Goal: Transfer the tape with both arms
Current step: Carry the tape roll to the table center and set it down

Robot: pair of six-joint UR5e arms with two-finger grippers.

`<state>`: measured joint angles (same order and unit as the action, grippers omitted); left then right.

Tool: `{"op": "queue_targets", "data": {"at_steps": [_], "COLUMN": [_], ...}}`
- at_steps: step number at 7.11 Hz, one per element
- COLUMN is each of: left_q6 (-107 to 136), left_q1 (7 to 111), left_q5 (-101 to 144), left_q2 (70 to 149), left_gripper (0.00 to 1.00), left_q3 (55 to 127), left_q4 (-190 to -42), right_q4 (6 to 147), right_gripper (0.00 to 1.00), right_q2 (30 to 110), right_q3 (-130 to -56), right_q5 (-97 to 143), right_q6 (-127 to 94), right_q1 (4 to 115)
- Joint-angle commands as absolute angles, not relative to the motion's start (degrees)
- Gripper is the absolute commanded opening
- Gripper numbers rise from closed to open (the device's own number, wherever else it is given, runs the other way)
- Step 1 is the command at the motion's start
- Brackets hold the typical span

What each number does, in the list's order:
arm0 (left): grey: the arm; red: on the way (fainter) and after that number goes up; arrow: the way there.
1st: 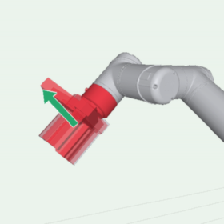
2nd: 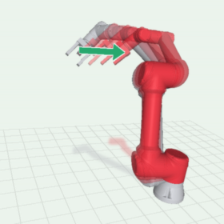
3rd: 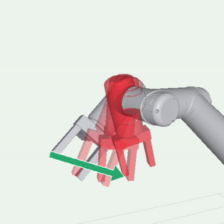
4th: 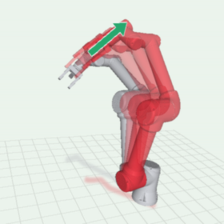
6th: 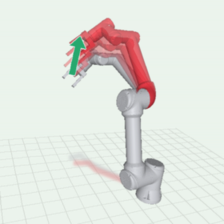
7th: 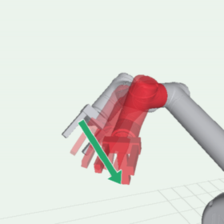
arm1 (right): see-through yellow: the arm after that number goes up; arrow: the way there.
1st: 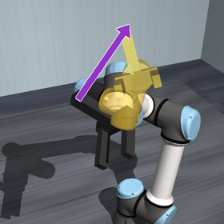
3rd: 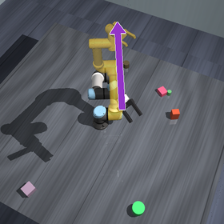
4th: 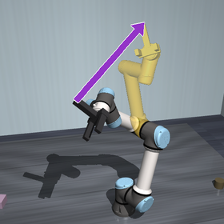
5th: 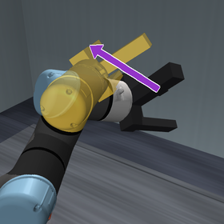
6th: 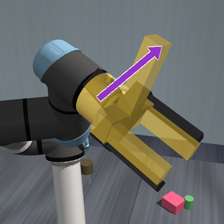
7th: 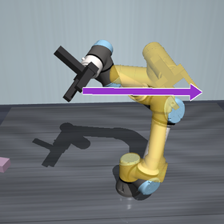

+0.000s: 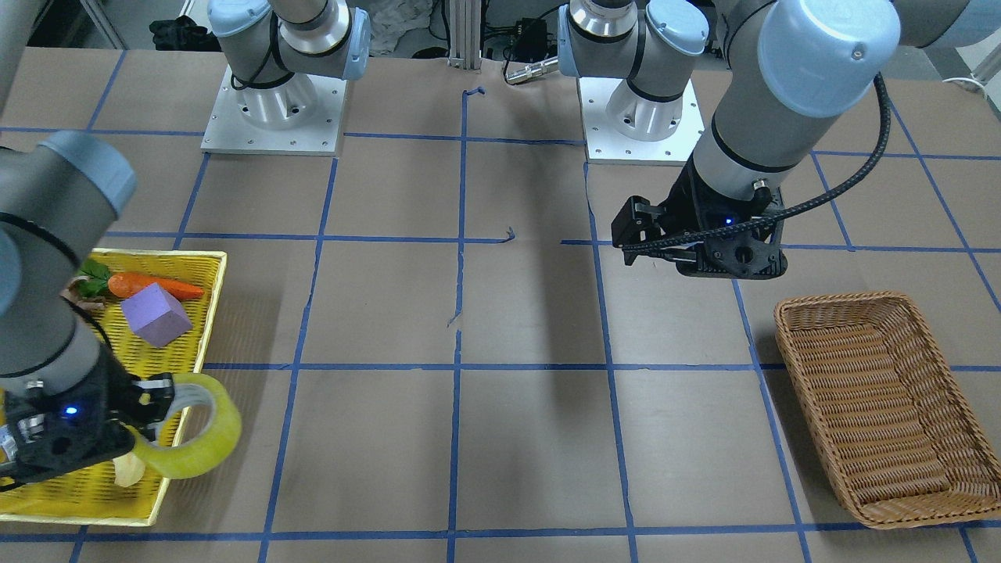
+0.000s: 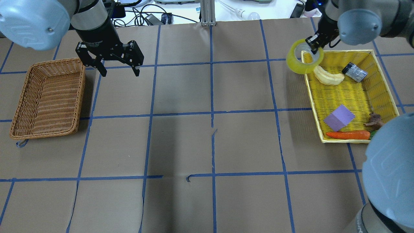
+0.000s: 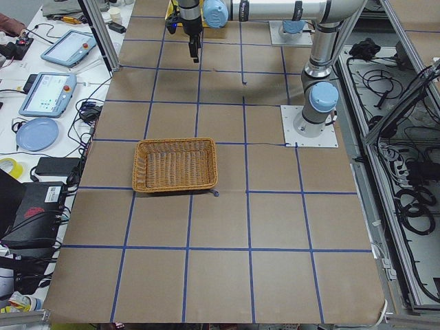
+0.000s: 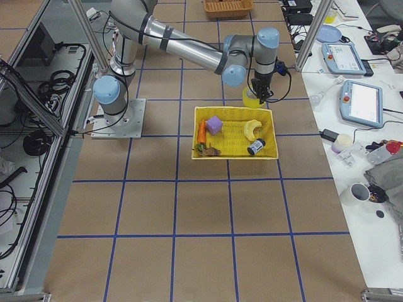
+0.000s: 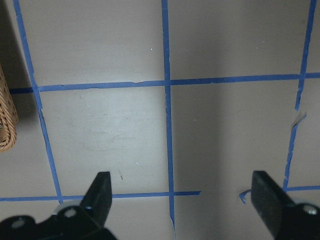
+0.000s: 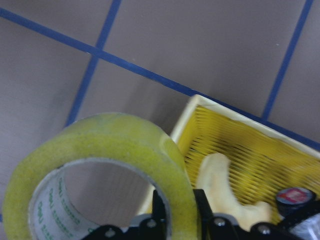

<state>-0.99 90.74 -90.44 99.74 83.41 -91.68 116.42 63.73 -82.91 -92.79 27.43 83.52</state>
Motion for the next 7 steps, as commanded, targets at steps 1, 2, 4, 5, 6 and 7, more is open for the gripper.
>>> {"op": "queue_targets", "data": {"at_steps": [1,2,4,5,6,7], "left_q6": [-1.1,-1.0,-1.3,-1.2,-1.3,-1.4], "left_q1": [90.7,90.7,90.6,90.6,90.6,90.6], "left_q5": [-90.4,-90.4,-90.4,-90.4,-90.4,-90.5], "left_q2": [99.8,99.8,100.0,100.0,100.0,100.0], "left_gripper": [1.00,1.00,1.00,1.00,1.00,1.00], "left_q3": [83.4,83.4,83.4,83.4,83.4,83.4], "left_q4": [-91.7,-91.7,-91.7,-91.7,-91.7,-91.7], "right_q4": [116.3,116.3,116.5,117.1,118.7,119.7], "right_gripper": [0.00,0.00,0.00,0.00,0.00,0.00], "right_q2": [61.9,60.7,58.9,58.4,58.2,58.0], "right_q3": [-83.3,-83.4,-83.5,-86.0,-88.7,-89.6], "right_q5": [-92.5,-92.5,-91.7,-91.7,-91.7,-91.6], "right_q6": [6.2,-1.9,-12.8,-13.1,-14.2,-14.9], "right_q1": [95.7,100.8,106.3,107.0,108.4,108.7]}}
